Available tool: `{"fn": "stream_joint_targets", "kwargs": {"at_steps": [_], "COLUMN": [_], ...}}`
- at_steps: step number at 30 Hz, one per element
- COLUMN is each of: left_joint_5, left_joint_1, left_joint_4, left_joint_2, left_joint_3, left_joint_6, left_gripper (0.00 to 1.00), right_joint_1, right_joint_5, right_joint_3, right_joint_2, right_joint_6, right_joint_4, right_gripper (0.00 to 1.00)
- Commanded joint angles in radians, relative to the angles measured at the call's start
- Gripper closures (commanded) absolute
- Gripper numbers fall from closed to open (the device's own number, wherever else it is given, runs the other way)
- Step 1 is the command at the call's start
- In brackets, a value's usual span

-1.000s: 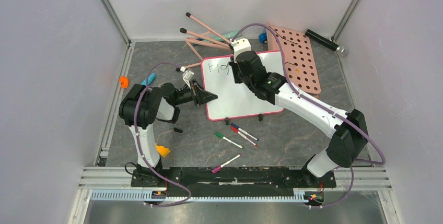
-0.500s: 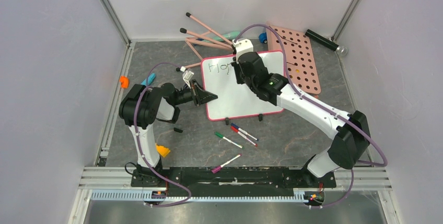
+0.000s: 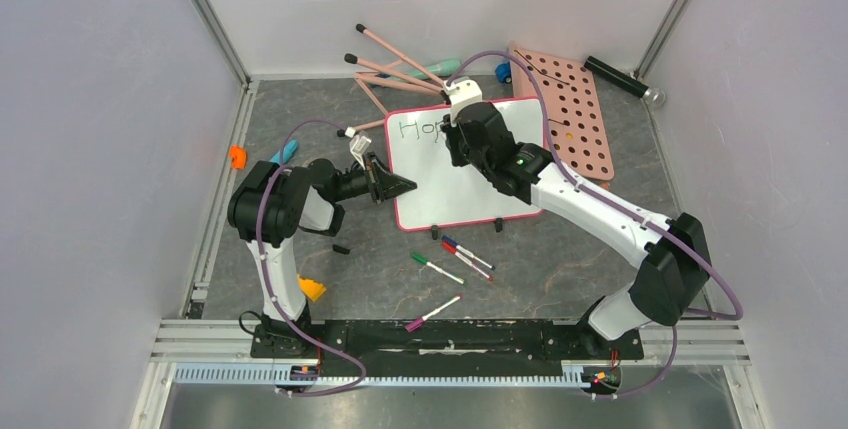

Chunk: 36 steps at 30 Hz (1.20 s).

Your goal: Write a sentence on the whiteboard

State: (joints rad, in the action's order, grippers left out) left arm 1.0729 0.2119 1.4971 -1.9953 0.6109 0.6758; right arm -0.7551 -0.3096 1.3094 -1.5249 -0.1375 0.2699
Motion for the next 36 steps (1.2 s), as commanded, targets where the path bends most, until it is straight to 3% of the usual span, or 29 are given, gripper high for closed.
{"fn": "stream_joint_targets", "kwargs": {"at_steps": [1,17,24,36], "left_joint_5": [0.009,0.009,0.009,0.012], "left_joint_1": [0.011,0.011,0.011,0.011], "left_joint_4": [0.060,0.060,0.060,0.060], "left_joint_2": [0.010,0.007,0.007,0.004], "left_joint_3": [0.012,0.016,0.016,0.017], "left_joint_6": [-0.107,-0.106,-0.105,-0.105], "left_gripper": [0.97,0.97,0.97,0.97], "right_joint_1": [0.005,0.008,0.020,0.033], "right_joint_5": [0.049,-0.012,-0.068,-0.023], "right_joint_3": [0.019,-0.005,-0.005,0.001], "right_joint_2": [-0.008,0.106,0.091,0.047], "right_joint_6": [-0.007,0.012,0.015,0.023], "right_joint_4": [-0.040,-0.045,-0.014,-0.024], "right_gripper": [1.00,1.00,1.00,1.00]}}
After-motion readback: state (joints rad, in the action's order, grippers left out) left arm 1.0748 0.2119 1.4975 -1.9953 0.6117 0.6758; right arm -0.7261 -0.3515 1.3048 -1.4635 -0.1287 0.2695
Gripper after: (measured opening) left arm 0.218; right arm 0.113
